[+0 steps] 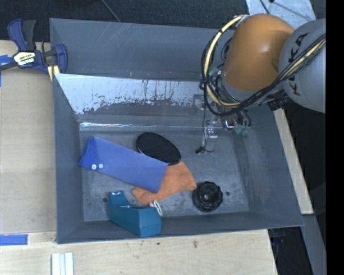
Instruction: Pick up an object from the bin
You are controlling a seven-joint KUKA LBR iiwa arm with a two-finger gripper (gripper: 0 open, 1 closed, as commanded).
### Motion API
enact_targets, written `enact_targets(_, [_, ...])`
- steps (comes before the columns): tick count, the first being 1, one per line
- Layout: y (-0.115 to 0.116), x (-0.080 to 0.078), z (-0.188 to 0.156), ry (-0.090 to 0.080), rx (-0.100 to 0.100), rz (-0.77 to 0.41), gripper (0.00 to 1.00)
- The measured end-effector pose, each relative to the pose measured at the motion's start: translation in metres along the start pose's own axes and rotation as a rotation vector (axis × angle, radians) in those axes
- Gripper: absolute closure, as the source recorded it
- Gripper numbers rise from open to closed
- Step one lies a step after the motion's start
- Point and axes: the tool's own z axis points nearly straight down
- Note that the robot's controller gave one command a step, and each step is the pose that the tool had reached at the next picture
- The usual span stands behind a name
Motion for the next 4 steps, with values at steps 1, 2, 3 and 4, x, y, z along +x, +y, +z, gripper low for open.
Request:
enact_targets(1, [0.0,-0.001,-0.005,-0.008,0.0,0.0,0.0])
enact_targets(2, [0.018,0.009,0.04,-0.013,0.0,0.074,0.0])
enact_targets(3, [0.003,0.046,0.115,-0.006,-0.001,0.056,1.0])
enact_targets(4, [0.003,0.046,0.115,-0.006,-0.001,0.056,1.0])
